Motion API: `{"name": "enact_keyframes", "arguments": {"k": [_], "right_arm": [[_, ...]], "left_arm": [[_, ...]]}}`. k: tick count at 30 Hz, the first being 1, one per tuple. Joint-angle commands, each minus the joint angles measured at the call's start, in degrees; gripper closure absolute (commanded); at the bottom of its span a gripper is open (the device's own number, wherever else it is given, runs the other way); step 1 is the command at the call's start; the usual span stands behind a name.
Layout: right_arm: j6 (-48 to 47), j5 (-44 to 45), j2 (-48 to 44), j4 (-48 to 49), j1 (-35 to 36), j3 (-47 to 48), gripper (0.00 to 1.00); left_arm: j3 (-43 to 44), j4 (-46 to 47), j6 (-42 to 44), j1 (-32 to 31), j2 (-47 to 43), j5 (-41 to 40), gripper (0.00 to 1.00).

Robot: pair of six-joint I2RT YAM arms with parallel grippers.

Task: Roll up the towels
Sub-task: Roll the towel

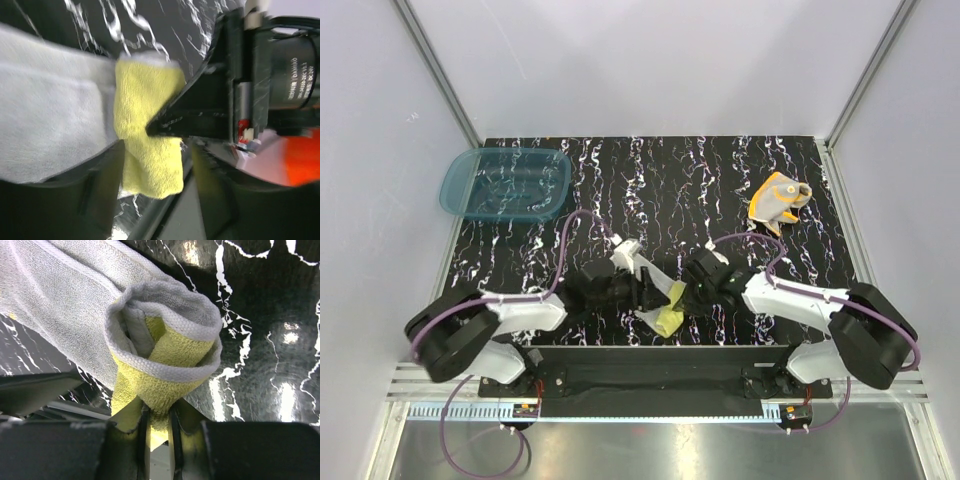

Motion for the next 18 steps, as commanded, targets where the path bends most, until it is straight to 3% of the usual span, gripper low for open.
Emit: {"name": "enact_keyframes", "arguments": {"k": [1,3,4,9,14,18], "right_arm": [[-2.0,1.9,1.3,-7.4,0.1,4.0,0.89],[-2.3,1.3,2.7,-8.4,0.0,5.6,0.88],[-2.5,1.3,3.6,-10.2,0.0,6.4,0.89],[-5.0,-2.1,7.3,-14.0,0.0,12.0,0.87],[-5.5,-1.5,7.0,-16.5,0.0,14.2,0.86],[-5.7,-2.1,6.8,-16.7,0.0,14.3,0.86]], "left_arm": [[5.9,-19.1,14.9,-6.1,-7.9,-19.3,0.34],[7.8,-24.4,17.1,-12.9,-9.8,-33.5,0.21],[8.0,-24.9,18.5,-15.0,-11.0,-36.7,0.14],[8.4,-24.9,23.3,-27.9,-10.3,-52.6,0.14],[8.6,-20.2,28.6,-37.6,-5.5,-58.5,0.14],[11.0,-19.6,29.2,-38.9,0.8,-60.0,0.18]]}}
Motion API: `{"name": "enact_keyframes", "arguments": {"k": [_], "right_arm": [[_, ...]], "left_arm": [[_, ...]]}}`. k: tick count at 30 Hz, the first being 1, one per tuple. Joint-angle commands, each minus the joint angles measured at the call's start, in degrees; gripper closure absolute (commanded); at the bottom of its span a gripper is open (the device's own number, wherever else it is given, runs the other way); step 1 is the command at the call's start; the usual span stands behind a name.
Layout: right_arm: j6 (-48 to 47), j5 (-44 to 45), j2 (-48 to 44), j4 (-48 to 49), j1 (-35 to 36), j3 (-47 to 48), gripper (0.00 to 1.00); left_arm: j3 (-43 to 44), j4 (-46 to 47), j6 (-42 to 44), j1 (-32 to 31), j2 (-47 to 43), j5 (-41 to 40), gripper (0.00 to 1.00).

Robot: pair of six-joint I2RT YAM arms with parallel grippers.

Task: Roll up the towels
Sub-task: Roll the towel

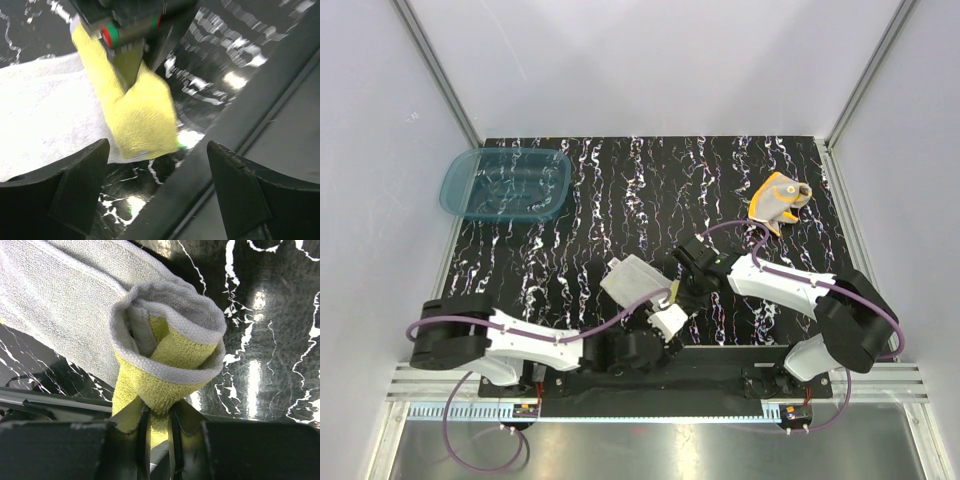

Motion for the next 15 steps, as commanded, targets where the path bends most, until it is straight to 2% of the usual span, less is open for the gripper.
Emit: {"name": "enact_keyframes", "arguments": {"k": [1,9,11,12,13,14,15], "right_arm": [[-1.2,-0.9,-0.3,-2.1,0.0,1.9,0.86],[-0.9,-1.9,-1.4,-1.4,0.0,0.5,0.87],[-0.8,-2.5,-1.6,-0.9,0.0,0.2,0.87],[-0.9,-2.7,-1.6,-0.8,0.0,0.2,0.88],[-0.8,-2.9,-1.6,-0.8,0.0,0.1,0.88],[-0.9,-2.9,-1.7,-0.8,0.0,0.0,0.88],[-0.8,-2.8,-1.8,-0.8,0.0,0.0,0.88]], "left_arm": [[3.6,2.8,3.2,-0.7,3.8,-7.3,0.18],[8.0,3.1,5.3,-1.0,10.7,-8.0,0.26],[8.2,3.6,5.7,-1.0,11.5,-7.4,0.42],[8.5,3.7,5.9,-1.0,11.8,-7.1,0.54],[8.6,3.8,6.0,-1.0,12.0,-7.0,0.78],[8.6,3.7,5.9,-1.0,12.1,-6.9,0.91],[8.6,3.6,5.7,-1.0,12.2,-7.1,1.00]]}}
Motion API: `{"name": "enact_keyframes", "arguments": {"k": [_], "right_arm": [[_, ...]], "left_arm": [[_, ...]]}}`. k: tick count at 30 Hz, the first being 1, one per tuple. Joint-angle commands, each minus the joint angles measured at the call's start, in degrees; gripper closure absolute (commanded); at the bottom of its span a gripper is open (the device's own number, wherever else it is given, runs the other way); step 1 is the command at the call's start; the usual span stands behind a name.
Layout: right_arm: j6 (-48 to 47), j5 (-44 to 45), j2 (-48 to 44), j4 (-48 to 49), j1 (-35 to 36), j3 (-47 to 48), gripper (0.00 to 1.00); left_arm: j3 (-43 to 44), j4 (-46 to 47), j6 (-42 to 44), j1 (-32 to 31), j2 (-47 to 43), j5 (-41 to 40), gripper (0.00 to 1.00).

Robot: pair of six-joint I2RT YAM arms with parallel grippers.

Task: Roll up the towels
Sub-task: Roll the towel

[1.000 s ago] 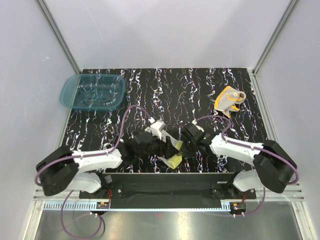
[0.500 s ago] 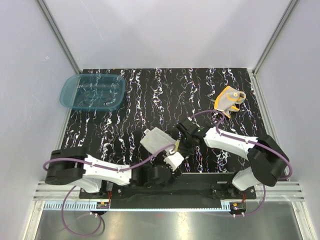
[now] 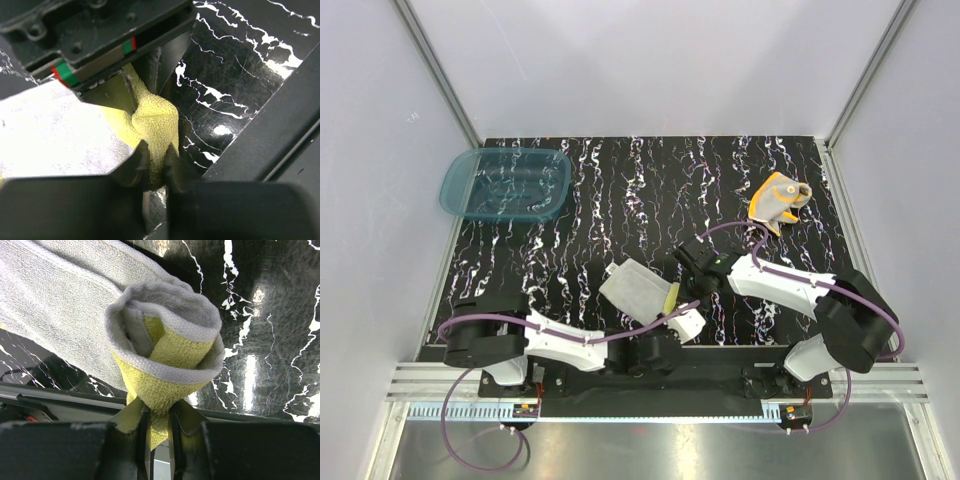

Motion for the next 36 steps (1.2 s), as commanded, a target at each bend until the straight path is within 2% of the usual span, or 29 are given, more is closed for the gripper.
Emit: {"name": "enact_keyframes", "arguments": {"k": [1,3,4,6,7,8,9,11,12,17,24,28,32,36], "right_arm": [[-0.1,-1.3,-2.0,0.3,0.0,0.1,0.88],[-0.1,-1.3,-2.4,0.0,0.0,0.1,0.88],[-0.1,-1.2,-2.5,-0.4,0.0,0.3,0.83],[-0.1,-0.4,-3.4,-1.0,0.0,0.8,0.63],[-0.2,0.6,-3.9,-2.0,0.0,1.1,0.44],[-0.3,1.1,-5.2,-2.3,0.0,1.5,0.36],[-0.4,1.8,-5.9,-2.7,0.0,1.9,0.23],[-0.7,4.4,-8.0,-5.1,0.0,3.5,0.11],[-1.8,6.1,-8.7,-6.8,0.0,4.2,0.08],[-4.3,12.0,-13.5,-8.9,0.0,5.6,0.04],[-2.7,8.2,-20.5,-0.3,0.0,-1.6,0.04],[-0.9,7.2,-25.2,4.6,0.0,-6.0,0.03],[0.6,5.2,-29.1,8.7,0.0,-10.7,0.04],[1.5,2.4,-29.2,14.1,0.0,-13.6,0.05]], "left_arm": [[1.9,3.3,0.2,-0.3,0.3,-1.6,1.00],[1.4,3.6,0.0,-0.2,-0.2,-0.9,1.00],[1.2,3.7,-0.3,-0.2,-0.4,-0.6,1.00],[0.3,4.2,-0.9,0.7,-1.8,3.0,1.00],[-0.3,4.7,-2.4,1.2,-2.6,4.5,1.00],[-2.1,6.1,-3.3,2.8,-3.4,8.5,1.00],[-3.1,6.7,-4.1,3.6,-5.4,10.0,1.00],[-4.8,7.8,-7.1,5.3,-7.3,11.7,1.00],[-5.8,7.7,-8.1,5.6,-9.0,12.4,1.00],[-7.6,9.0,-16.3,8.0,-12.0,15.0,1.00],[-16.8,22.7,-27.2,14.7,-15.0,25.2,1.00],[-20.0,27.0,-32.1,17.8,-14.9,27.0,1.00],[-26.2,39.0,-37.7,21.7,-13.2,31.8,1.00],[-30.5,50.3,-42.8,24.9,-9.1,34.8,1.00]]}}
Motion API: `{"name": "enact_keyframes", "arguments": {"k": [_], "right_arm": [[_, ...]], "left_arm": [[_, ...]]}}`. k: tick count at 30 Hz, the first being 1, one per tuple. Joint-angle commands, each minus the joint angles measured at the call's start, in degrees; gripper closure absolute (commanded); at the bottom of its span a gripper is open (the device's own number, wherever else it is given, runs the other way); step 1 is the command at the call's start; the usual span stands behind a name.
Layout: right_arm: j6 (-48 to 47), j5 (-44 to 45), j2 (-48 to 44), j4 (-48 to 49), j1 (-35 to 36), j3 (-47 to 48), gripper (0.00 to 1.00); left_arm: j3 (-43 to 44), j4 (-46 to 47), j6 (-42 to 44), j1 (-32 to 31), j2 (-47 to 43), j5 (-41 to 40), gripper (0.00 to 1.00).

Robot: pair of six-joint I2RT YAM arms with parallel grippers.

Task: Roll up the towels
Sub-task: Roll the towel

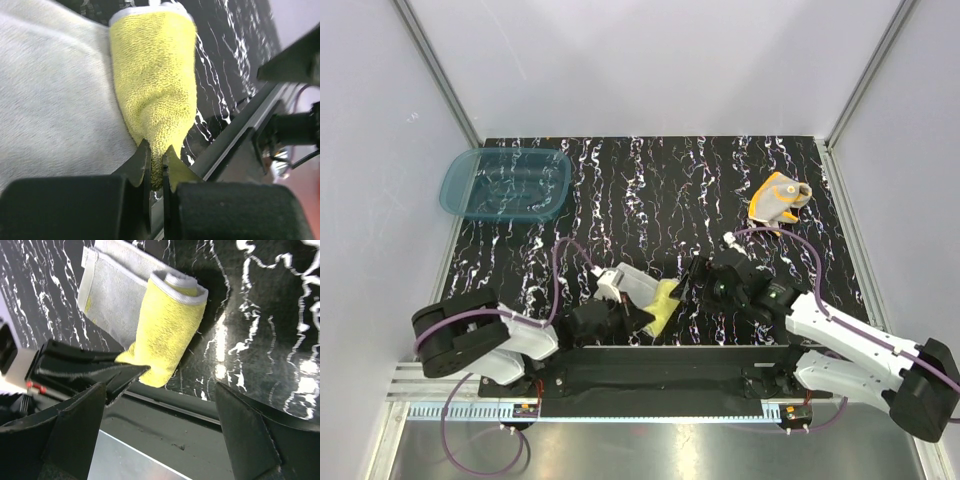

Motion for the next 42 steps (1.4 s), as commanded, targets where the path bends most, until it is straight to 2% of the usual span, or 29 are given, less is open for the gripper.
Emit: {"name": "enact_keyframes", "arguments": {"k": [1,6,13,17,25,32,33,35,36,42], "right_arm": [[1.9,-3.4,0.2,7.7,0.0,-2.4,0.05],[3.3,-5.3,2.8,15.2,0.0,-5.4,0.06],[4.7,-5.7,7.4,22.1,0.0,-8.4,0.11],[4.9,-5.7,9.4,24.3,0.0,-9.4,0.12],[5.2,-5.7,16.2,31.1,0.0,-10.7,0.15],[5.7,-6.2,21.0,37.3,0.0,-11.2,0.26],[5.7,-6.4,21.3,37.6,0.0,-11.0,0.31],[5.5,-6.4,22.2,38.2,0.0,-10.7,0.35],[5.5,-6.4,22.5,39.0,0.0,-10.6,0.42],[4.9,-7.3,24.6,41.1,0.5,-9.7,0.53]], "left_arm": [[-3.3,19.2,-8.1,2.7,3.4,4.6,1.00],[-5.0,26.2,-12.6,4.1,8.3,6.0,1.00],[-6.5,44.5,-21.0,7.8,19.4,11.1,1.00],[-6.9,47.2,-22.2,8.1,24.3,11.4,1.00],[-7.2,47.9,-23.2,8.4,25.1,11.4,1.00],[-7.5,48.7,-24.3,8.7,24.5,11.5,1.00],[-7.4,48.8,-24.4,8.8,24.5,11.6,1.00],[-7.3,48.8,-24.4,8.8,24.6,12.0,1.00],[-7.3,48.8,-24.3,8.8,24.6,12.1,1.00],[-6.3,48.8,-23.9,8.8,25.4,13.5,1.00]]}}
